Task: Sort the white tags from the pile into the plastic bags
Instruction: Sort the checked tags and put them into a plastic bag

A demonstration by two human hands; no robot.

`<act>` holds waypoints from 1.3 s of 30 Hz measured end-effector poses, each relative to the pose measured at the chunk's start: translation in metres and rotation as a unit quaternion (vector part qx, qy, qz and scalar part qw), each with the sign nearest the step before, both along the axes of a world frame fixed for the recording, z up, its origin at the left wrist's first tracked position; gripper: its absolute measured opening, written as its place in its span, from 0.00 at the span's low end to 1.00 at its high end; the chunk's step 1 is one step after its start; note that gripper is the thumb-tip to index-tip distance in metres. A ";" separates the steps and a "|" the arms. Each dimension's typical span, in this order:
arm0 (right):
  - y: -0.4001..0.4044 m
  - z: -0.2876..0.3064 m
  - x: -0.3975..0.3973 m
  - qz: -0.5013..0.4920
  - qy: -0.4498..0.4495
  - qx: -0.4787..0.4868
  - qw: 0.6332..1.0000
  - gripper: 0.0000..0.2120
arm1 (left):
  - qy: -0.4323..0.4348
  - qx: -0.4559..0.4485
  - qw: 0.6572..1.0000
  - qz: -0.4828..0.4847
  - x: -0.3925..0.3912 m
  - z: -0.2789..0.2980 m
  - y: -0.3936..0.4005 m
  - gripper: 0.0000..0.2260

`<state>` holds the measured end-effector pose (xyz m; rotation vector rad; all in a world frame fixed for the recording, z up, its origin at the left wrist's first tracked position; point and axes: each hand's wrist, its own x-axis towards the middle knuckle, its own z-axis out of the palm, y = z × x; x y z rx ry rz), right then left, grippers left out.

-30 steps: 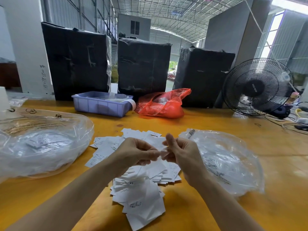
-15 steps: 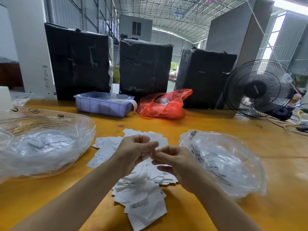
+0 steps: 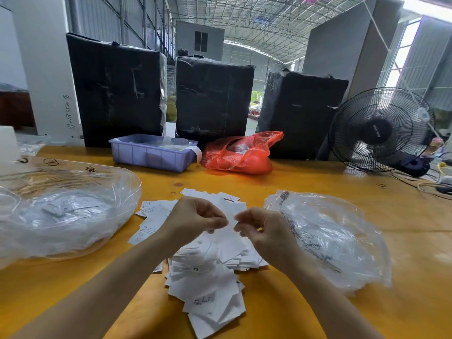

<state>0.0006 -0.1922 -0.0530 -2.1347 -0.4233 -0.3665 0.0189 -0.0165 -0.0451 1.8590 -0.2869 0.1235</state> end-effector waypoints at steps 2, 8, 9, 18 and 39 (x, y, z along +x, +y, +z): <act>-0.002 -0.005 0.001 0.029 0.022 -0.138 0.990 0.17 | 0.021 -0.049 0.998 0.035 0.002 0.001 0.004 0.03; -0.010 -0.013 0.008 0.058 0.094 -0.266 0.958 0.21 | 0.076 -0.111 0.989 0.069 0.003 0.002 0.008 0.07; -0.013 -0.010 0.008 0.057 0.083 -0.262 0.960 0.15 | 0.080 -0.110 0.988 0.070 0.003 0.002 0.008 0.06; -0.025 0.005 0.011 0.016 0.183 0.096 0.978 0.05 | 0.111 -0.138 0.983 0.041 0.003 0.004 0.006 0.04; -0.013 0.022 -0.001 0.038 0.173 0.471 0.864 0.13 | 0.156 -0.089 0.981 -0.068 -0.012 0.008 -0.008 0.11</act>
